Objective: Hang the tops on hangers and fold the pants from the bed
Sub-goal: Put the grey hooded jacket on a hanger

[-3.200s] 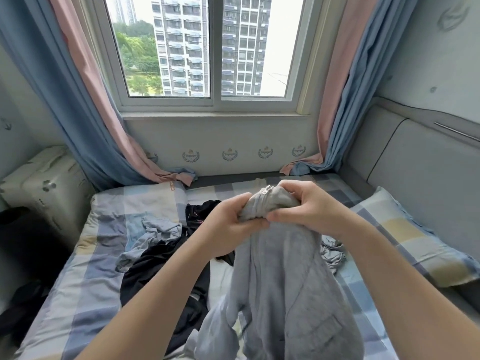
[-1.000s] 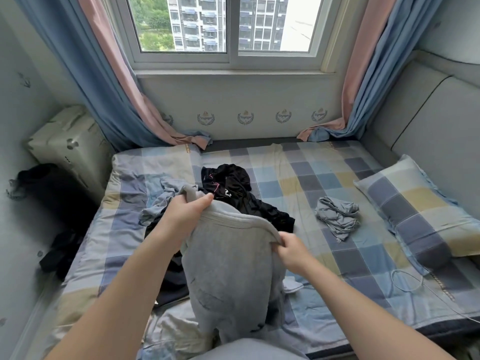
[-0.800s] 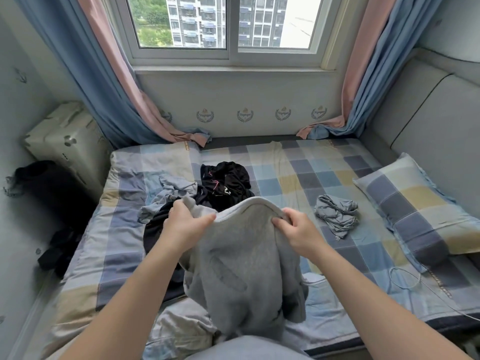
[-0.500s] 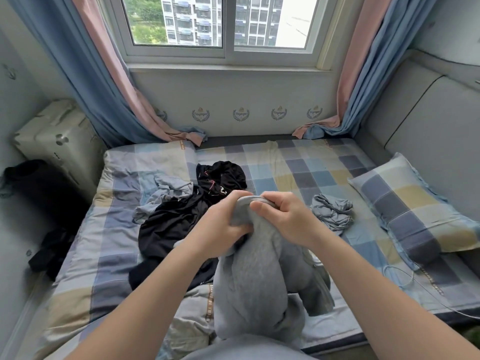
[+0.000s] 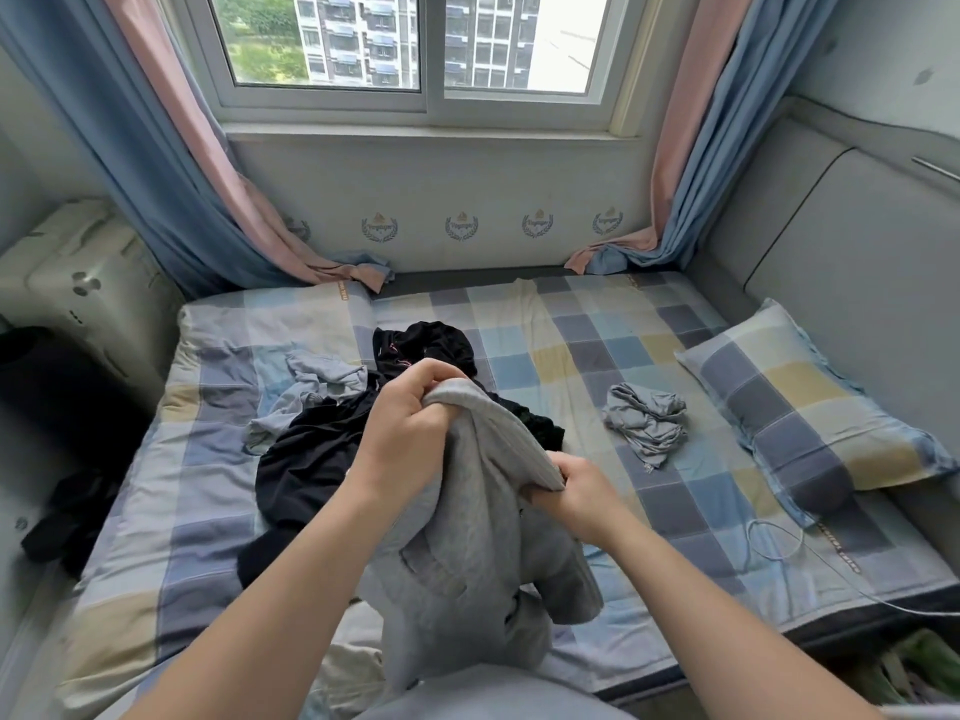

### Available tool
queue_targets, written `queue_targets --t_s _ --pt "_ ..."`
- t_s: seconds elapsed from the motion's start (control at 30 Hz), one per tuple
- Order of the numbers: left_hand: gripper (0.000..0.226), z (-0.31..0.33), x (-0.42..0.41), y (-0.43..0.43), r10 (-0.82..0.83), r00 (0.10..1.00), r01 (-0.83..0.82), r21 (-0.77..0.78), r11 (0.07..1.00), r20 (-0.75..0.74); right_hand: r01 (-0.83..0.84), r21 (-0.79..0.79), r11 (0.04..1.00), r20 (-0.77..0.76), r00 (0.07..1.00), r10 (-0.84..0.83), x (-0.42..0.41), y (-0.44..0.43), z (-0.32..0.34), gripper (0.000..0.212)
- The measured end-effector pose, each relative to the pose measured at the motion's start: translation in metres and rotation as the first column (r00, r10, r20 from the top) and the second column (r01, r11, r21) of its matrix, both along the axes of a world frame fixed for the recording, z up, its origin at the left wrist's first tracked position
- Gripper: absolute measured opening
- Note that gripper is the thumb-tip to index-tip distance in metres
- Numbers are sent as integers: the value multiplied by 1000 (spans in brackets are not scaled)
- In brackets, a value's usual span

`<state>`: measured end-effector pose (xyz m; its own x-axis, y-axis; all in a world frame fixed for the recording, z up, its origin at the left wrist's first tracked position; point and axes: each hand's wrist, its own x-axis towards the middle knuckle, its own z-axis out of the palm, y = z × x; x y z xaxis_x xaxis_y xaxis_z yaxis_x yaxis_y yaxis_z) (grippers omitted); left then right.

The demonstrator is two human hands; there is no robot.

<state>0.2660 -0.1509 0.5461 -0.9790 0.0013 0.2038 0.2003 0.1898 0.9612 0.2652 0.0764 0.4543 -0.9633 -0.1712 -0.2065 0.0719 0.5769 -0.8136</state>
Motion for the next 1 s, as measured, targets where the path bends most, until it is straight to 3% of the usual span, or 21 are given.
queue_targets --t_s 0.17,0.23,0.37,0.47,0.57,0.63,0.77,0.87,1.0 --pt "30 -7 -4 -16 138 990 -140 51 989 37 -6 115 993 178 984 -14 3 13 -43 20" --pt "29 -13 -11 -29 157 986 -156 -29 987 63 31 50 998 203 978 -41 2 19 -51 10" --pt "30 -28 -18 -50 212 964 -153 -320 935 161 121 -134 984 87 990 -110 -5 19 -23 8" --pt "22 -36 -12 -47 83 952 51 -418 907 296 36 -157 987 -74 996 -48 -13 11 16 18" --pt "37 -43 -2 -20 -133 905 306 -404 862 403 -144 -39 989 -187 973 134 -15 -12 49 10" --pt "36 -47 3 -3 -180 911 329 -392 859 371 -212 26 977 -189 959 213 -12 -27 59 7" --pt "11 -51 4 6 -142 971 205 -370 906 191 -183 -67 981 -158 973 171 -11 -29 71 16" --pt "9 -47 3 8 -95 984 134 -278 951 148 -204 95 974 -72 975 211 -12 -17 68 25" --pt "11 -42 -4 3 -43 992 62 -164 984 121 -150 312 938 41 989 144 -6 5 44 14"
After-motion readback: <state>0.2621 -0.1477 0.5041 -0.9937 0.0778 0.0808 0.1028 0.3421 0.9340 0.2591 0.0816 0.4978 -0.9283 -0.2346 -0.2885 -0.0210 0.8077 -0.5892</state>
